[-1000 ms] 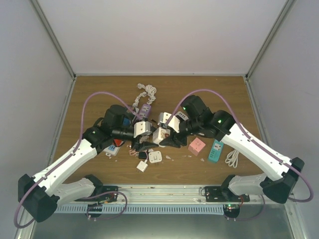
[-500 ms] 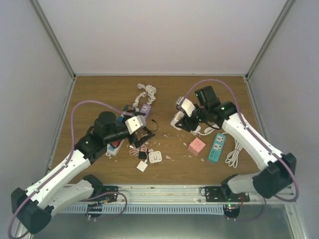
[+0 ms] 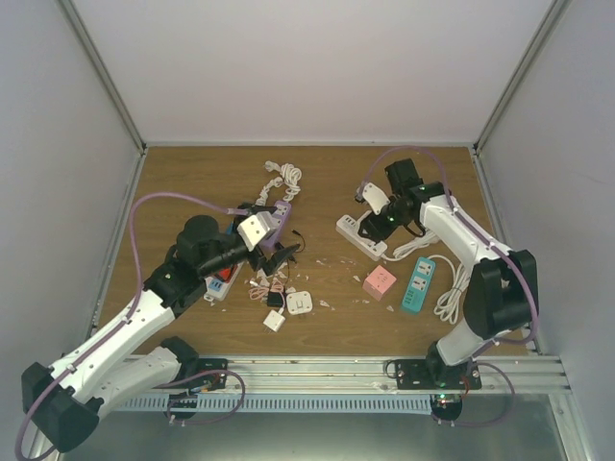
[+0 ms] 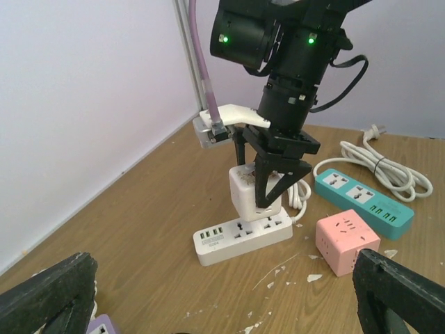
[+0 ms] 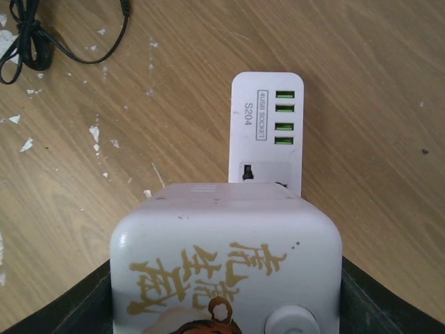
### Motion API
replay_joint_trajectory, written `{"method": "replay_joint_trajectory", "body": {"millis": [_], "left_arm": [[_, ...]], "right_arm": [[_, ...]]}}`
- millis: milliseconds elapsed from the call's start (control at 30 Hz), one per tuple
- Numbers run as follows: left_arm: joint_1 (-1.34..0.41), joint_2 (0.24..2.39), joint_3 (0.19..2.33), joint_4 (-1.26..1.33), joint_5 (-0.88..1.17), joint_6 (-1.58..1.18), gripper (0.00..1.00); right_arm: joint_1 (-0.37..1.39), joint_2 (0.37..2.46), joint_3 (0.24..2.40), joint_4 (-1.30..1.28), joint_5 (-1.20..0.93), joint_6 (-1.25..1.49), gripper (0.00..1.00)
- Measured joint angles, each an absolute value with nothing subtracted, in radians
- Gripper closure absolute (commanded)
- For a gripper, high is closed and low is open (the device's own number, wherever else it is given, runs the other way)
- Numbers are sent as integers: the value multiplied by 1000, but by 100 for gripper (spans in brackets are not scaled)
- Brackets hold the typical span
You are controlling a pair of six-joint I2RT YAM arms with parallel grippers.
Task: Insert the plug
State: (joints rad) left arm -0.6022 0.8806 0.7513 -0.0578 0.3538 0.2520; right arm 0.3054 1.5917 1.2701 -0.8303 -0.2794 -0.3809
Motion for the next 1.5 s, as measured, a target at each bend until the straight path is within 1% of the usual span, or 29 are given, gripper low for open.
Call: {"method": "replay_joint_trajectory", "body": {"millis": [467,1067,1300,1500], "left_arm": [[-602,915,714,-19,329,244,1],[-602,957,714,-21,305,247,1],[-602,967,714,-28,297,247,1],[-602,973,714,-40,286,247,1]], "right_arm": [[249,1739,1275,-770,-347,-476,69],[247,1794,1314,-739,-360,-512,68],[248,1795,1315,-738,-353,-501,64],[252,1808,1328,-738,-343,-469,62]]}}
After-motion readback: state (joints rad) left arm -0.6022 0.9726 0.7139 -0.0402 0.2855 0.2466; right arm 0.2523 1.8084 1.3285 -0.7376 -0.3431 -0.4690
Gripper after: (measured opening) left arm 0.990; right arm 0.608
